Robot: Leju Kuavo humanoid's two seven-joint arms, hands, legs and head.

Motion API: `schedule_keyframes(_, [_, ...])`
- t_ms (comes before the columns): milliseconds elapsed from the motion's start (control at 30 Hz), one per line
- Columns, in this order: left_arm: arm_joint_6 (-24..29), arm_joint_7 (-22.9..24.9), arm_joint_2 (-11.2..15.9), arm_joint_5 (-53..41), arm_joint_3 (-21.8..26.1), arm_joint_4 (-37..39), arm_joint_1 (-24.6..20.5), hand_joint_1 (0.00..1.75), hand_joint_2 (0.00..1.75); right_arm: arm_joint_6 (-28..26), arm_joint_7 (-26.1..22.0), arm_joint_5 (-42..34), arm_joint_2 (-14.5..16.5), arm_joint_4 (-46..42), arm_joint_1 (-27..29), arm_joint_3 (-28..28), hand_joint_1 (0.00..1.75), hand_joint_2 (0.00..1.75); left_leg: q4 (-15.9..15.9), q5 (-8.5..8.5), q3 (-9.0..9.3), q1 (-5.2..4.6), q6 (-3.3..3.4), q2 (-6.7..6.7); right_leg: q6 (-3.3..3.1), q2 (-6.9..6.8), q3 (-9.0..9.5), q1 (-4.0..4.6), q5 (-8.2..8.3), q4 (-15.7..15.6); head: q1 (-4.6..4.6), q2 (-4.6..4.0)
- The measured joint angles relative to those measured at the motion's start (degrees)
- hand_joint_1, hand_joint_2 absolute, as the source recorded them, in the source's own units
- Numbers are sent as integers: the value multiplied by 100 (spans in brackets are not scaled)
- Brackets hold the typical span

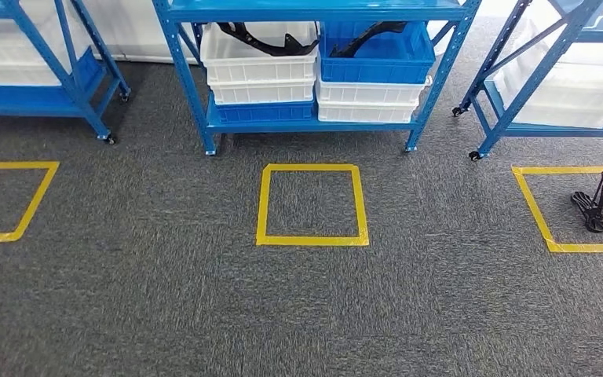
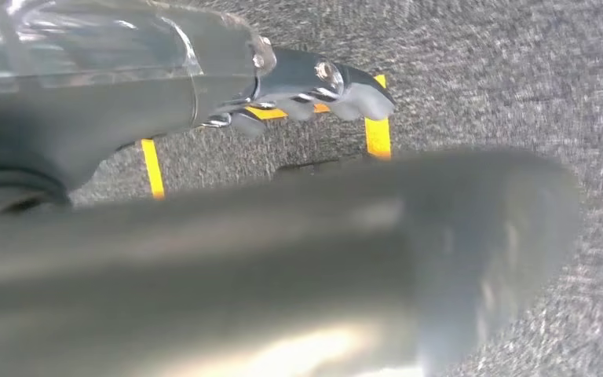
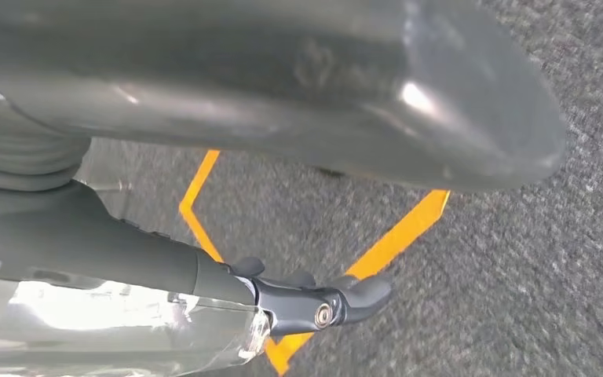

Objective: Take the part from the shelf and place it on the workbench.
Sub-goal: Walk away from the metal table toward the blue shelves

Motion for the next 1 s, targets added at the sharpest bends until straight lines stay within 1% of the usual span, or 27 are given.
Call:
schedule_keyframes(33, [0, 3, 1, -7, -1, 1, 9, 0, 0, 2, -3, 0, 2, 1, -17, 2, 0, 0, 376, -132, -222, 4, -14, -41, -7, 79, 5, -3, -3, -1, -36, 1])
schedule_keyframes(67, [0, 6, 1, -14, -2, 1, 23, 0, 0, 3, -7, 2, 4, 1, -27, 4, 0, 0, 630, -169, -401, 8, -24, -40, -7, 160, 12, -4, -11, 2, -75, 1])
schedule_keyframes(100, [1, 9, 4, -22, -5, 2, 35, 0, 0, 3, -9, 4, 7, 1, -25, 11, 0, 0, 689, -86, -496, 8, -31, -28, -6, 226, 26, -6, -24, 7, -106, 1])
schedule_keyframes(133, [5, 11, 5, -34, -12, 3, 41, 0, 0, 3, -11, 8, 10, 2, -16, 23, 0, 0, 520, 119, -482, 9, -31, -18, 2, 286, 49, -10, -42, 15, -135, 1])
schedule_keyframes(167, [10, 12, 7, -44, -20, 3, 41, 0, 0, 3, -11, 12, 11, 4, -6, 36, 0, 0, 181, 395, -383, 11, -31, -16, 19, 332, 75, -16, -69, 29, -159, 1])
schedule_keyframes(200, [16, 14, 8, -55, -27, 4, 37, 0, 0, 3, -11, 15, 11, 6, 2, 48, 0, 0, -183, 613, -255, 11, -26, -36, 45, 366, 98, -14, -103, 53, -180, 1])
schedule_keyframes(233, [21, 16, 8, -63, -33, 3, 29, 0, 0, 2, -9, 18, 8, 8, 4, 55, 0, 0, -501, 755, -136, 13, -7, -59, 77, 404, 102, -10, -138, 88, -201, 1])
schedule_keyframes(267, [22, 17, 5, -68, -35, 3, 24, 0, 0, 0, -4, 20, 1, 9, 0, 58, 0, 0, -697, 814, -66, 17, 17, -82, 101, 423, 97, -4, -169, 121, -207, 1])
schedule_keyframes(300, [24, 19, 3, -73, -37, 3, 23, 0, 0, -2, 3, 21, -5, 10, -3, 64, 0, 0, -768, 798, -41, 18, 43, -101, 94, 432, 85, 5, -189, 145, -202, 1])
schedule_keyframes(333, [27, 20, 1, -75, -38, 3, 26, 0, 0, -2, 10, 21, -10, 11, -4, 73, 0, 0, -796, 795, -35, 17, 65, -102, 69, 435, 73, 5, -199, 158, -186, 1])
schedule_keyframes(400, [33, 23, -1, -79, -41, 3, 35, 0, 0, -2, 21, 20, -16, 13, 0, 90, 0, 0, -794, 794, -39, 5, 84, -106, 6, 424, 78, 1, -200, 147, -140, 1])
schedule_keyframes(467, [37, 23, -4, -81, -45, 2, 35, 0, 0, -2, 23, 21, -26, 14, -4, 98, 0, 0, -794, 784, -39, -4, 107, -106, -2, 419, 91, -5, -199, 126, -116, 1])
schedule_keyframes(600, [36, 23, -12, -84, -77, 2, 34, 0, 0, -1, 23, 21, -43, 15, -4, 134, 0, 0, -792, 766, -34, -22, 156, -99, 5, 420, 106, -11, -195, 97, -85, 1])
schedule_keyframes(667, [37, 23, -11, -85, -89, 2, 34, 0, 0, -1, 23, 21, -45, 15, -5, 149, 0, 0, -791, 760, -34, -37, 175, -96, 27, 419, 107, -22, -195, 90, -74, 1])
schedule_keyframes(800, [37, 23, -11, -87, -90, 2, 33, 0, 0, -1, 23, 20, -45, 16, -5, 182, 0, 0, -789, 749, -32, -58, 196, -90, 160, 420, 107, -53, -205, 83, -71, 1])
schedule_keyframes(833, [37, 23, -10, -88, -90, 2, 33, 0, 0, -1, 23, 20, -45, 16, -5, 190, 0, 0, -789, 749, -31, -60, 197, -89, 181, 420, 107, -57, -208, 82, -74, 1])
schedule_keyframes(1000, [36, 23, -11, -88, -92, 2, 32, 0, 0, -1, 23, 21, -45, 16, -5, 200, 0, 0, -789, 748, -23, -58, 197, -87, 204, 420, 108, -56, -216, 83, -80, 1])
